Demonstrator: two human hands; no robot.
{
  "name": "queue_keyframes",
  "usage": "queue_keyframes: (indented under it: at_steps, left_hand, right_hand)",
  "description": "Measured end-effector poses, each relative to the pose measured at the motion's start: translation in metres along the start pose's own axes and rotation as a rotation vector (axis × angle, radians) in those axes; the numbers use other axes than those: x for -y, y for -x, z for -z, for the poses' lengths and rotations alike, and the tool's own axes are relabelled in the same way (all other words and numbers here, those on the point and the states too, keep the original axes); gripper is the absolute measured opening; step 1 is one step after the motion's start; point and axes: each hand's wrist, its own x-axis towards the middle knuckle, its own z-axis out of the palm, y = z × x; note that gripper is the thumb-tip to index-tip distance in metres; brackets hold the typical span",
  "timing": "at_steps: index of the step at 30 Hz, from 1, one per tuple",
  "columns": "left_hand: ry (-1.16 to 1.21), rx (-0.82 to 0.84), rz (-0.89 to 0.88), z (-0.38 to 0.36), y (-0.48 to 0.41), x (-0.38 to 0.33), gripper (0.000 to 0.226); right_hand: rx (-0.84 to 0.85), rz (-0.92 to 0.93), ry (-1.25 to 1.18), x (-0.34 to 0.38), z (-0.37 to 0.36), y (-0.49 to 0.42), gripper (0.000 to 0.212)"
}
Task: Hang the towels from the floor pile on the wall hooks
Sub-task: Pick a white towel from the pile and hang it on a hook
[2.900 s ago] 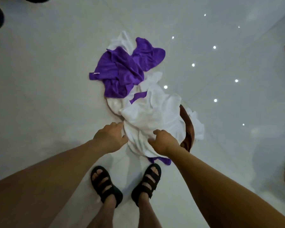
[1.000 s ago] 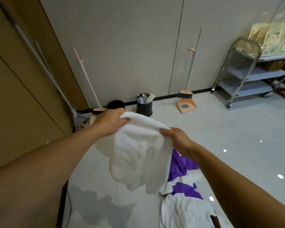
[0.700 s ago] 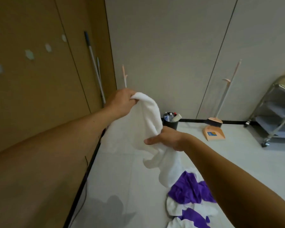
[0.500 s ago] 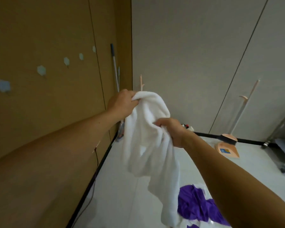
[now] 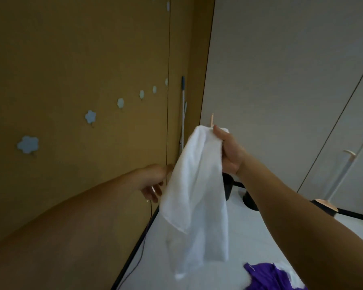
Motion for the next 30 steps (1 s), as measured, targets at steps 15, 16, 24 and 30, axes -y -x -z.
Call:
queue_keyframes:
  at_steps: [15,16,24,30]
  left_hand:
    - [0.967,0.115,-0.202,0.070,-0.011,0.070,0.027]
    - [0.993,0.087,-0.207,0.076,-0.010,0.069,0.027]
    - [0.489,-0.230,-0.134,0.095,-0.007,0.067,0.014]
    - [0.365,-0.398,-0.075,0.090,-0.004,0.049,0.011]
  right_hand:
    - [-0.339,0.020,0.163,-0.023,-0.062,-0.037,0.028]
    - [-0.384,-0.011,0.223,-0.025,-0.056,-0.037,0.024]
    - [-0.556,-0.109,0.540,-0.032,0.034,-0.036,0.028]
    - [-0.615,-0.001,0.965,-0.030,0.069,-0.056,0.037]
